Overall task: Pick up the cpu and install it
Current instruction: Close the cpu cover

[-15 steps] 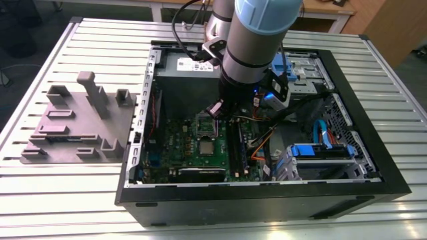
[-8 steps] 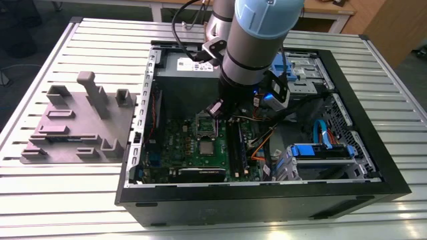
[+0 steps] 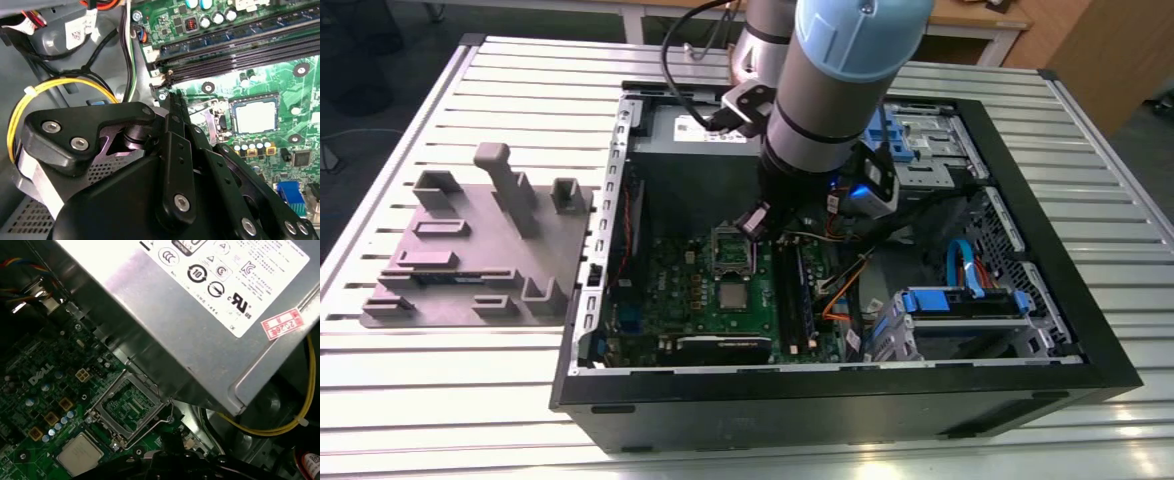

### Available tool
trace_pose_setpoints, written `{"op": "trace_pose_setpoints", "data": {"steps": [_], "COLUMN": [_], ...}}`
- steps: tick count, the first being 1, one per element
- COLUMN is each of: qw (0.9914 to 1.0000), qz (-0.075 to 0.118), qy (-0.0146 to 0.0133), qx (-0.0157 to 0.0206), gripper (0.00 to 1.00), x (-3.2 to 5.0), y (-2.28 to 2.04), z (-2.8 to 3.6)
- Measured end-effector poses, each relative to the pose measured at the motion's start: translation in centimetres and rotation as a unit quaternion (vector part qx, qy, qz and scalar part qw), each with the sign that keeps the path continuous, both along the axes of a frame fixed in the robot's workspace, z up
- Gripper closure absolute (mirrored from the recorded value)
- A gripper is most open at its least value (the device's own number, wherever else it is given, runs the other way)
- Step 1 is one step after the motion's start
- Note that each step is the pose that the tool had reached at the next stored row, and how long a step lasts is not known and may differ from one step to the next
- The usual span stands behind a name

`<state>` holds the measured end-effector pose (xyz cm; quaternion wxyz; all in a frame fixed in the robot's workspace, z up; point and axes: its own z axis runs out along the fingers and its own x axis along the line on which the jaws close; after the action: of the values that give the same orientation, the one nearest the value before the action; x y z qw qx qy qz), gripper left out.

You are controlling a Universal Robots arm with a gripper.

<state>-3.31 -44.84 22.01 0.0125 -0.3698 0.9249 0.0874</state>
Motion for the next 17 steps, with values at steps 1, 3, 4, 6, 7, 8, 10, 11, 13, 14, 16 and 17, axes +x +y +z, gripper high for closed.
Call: {"op": "trace_pose_setpoints", "data": {"steps": [1, 3, 4, 6, 7, 8, 10, 11, 13, 14, 16, 17], "qw": [1.0, 1.0, 1.0, 1.0, 1.0, 1.0, 1.0, 1.0, 1.0, 1.0, 1.0, 1.0], "qz": [0.0, 0.0, 0.0, 0.0, 0.0, 0.0, 0.0, 0.0, 0.0, 0.0, 0.0, 0.0], "qy": [0.0, 0.0, 0.0, 0.0, 0.0, 0.0, 0.0, 0.0, -0.0002, -0.0002, -0.0002, -0.0002], "qx": [-0.0004, -0.0009, -0.001, -0.0008, -0.0009, -0.0009, -0.0005, -0.0005, -0.0002, -0.0002, -0.0002, -0.0003], "gripper": [0.9, 0.9, 0.9, 0.9, 0.9, 0.9, 0.9, 0.9, 0.9, 0.9, 0.9, 0.9], "x": [0.07, 0.15, 0.18, 0.21, 0.21, 0.21, 0.21, 0.21, -0.12, -0.12, -0.13, -0.13], "y": [0.18, 0.62, 0.73, 0.85, 0.88, 0.91, 1.0, 1.05, 1.39, 1.43, 1.54, 1.59], "z": [-0.08, -0.21, -0.26, -0.54, -0.63, -0.76, -0.95, -1.0, -1.25, -1.28, -1.37, -1.4]}}
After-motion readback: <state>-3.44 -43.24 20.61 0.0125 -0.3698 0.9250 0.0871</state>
